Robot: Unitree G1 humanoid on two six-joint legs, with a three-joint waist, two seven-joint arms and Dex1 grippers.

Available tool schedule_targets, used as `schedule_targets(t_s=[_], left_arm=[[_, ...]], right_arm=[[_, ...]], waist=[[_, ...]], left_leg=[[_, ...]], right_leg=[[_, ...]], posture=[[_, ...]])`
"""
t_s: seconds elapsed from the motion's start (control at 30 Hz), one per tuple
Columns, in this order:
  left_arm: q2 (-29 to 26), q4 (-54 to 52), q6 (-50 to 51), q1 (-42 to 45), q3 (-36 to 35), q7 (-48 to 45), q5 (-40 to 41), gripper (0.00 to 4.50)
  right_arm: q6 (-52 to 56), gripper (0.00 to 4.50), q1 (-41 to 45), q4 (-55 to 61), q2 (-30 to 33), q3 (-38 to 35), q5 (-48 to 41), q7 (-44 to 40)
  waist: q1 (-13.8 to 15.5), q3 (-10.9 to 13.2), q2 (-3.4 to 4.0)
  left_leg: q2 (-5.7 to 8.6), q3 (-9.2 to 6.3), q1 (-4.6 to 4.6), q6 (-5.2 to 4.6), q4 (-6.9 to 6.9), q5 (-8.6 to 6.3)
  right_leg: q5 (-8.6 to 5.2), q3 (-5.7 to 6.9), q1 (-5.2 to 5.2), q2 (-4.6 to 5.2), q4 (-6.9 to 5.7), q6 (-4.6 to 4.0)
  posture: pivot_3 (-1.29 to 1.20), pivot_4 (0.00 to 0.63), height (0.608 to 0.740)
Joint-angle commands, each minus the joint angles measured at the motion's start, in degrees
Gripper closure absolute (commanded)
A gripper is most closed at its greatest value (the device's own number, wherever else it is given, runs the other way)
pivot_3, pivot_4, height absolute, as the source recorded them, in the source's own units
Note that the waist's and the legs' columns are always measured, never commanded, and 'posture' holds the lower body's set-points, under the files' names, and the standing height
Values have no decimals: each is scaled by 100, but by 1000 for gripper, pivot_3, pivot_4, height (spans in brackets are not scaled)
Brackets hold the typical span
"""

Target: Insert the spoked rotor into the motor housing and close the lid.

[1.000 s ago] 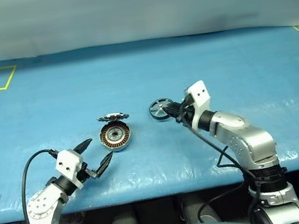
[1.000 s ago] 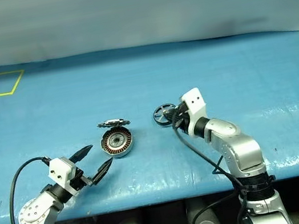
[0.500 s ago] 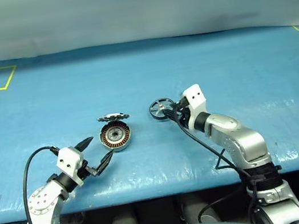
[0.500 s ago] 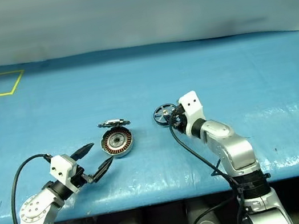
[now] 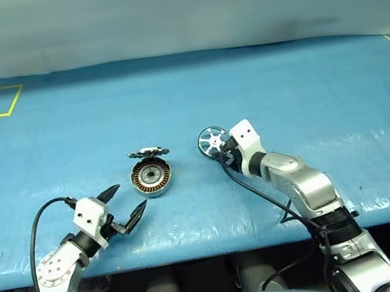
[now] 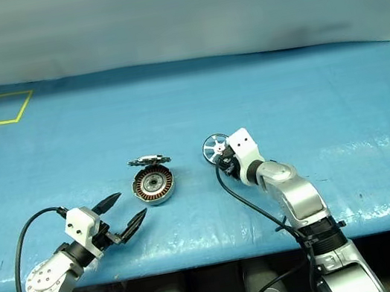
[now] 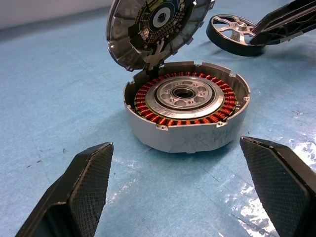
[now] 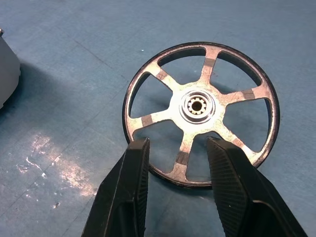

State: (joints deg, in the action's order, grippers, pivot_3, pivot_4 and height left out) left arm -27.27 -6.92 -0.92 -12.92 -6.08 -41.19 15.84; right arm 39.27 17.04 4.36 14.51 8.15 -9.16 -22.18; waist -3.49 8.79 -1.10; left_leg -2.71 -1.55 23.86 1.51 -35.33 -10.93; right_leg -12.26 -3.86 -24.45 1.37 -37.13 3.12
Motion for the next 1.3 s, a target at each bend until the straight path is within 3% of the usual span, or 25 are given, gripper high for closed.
schedule_targets(t_s=[0.03,0.13,0.37,0.53,0.83,1.3], left_arm=[[-22,-183,-120,2,-50,31,-16,0],[-21,-171,-128,16,-53,30,-13,0],[-35,-178,-124,8,-84,10,21,0],[-29,-181,-98,5,-84,-54,99,0],[-20,-118,-67,87,-33,-215,198,0],[-25,-117,-59,52,-64,-262,167,0]], right_arm=[[42,3462,31,-8,-73,-147,-55,73],[63,4475,-7,108,-111,-196,-116,78],[297,4492,-121,511,-439,-990,-1213,-245],[1160,4492,-139,671,-865,-2208,-3475,-845],[1866,4492,-790,686,-326,-1483,-3885,-1472],[1774,4492,-444,856,-748,-622,-3942,-1389]], waist=[[0,0,0],[0,0,0],[0,1,1],[-4,2,3],[-24,2,4],[-25,2,2]], left_leg=[[0,0,0,0,0,0],[0,0,0,0,1,0],[0,0,2,0,3,0],[-1,-2,2,-1,2,0],[-1,-1,1,-3,3,-1],[-2,-2,3,-2,1,-2]], right_leg=[[0,0,0,0,0,0],[0,0,0,0,0,0],[0,0,-2,-1,0,0],[0,0,0,-1,0,1],[0,0,0,-1,1,0],[0,0,-3,-2,2,0]], posture=[[0,150,740],[0,150,740],[0,150,740],[0,150,740],[0,150,740],[0,150,740]])
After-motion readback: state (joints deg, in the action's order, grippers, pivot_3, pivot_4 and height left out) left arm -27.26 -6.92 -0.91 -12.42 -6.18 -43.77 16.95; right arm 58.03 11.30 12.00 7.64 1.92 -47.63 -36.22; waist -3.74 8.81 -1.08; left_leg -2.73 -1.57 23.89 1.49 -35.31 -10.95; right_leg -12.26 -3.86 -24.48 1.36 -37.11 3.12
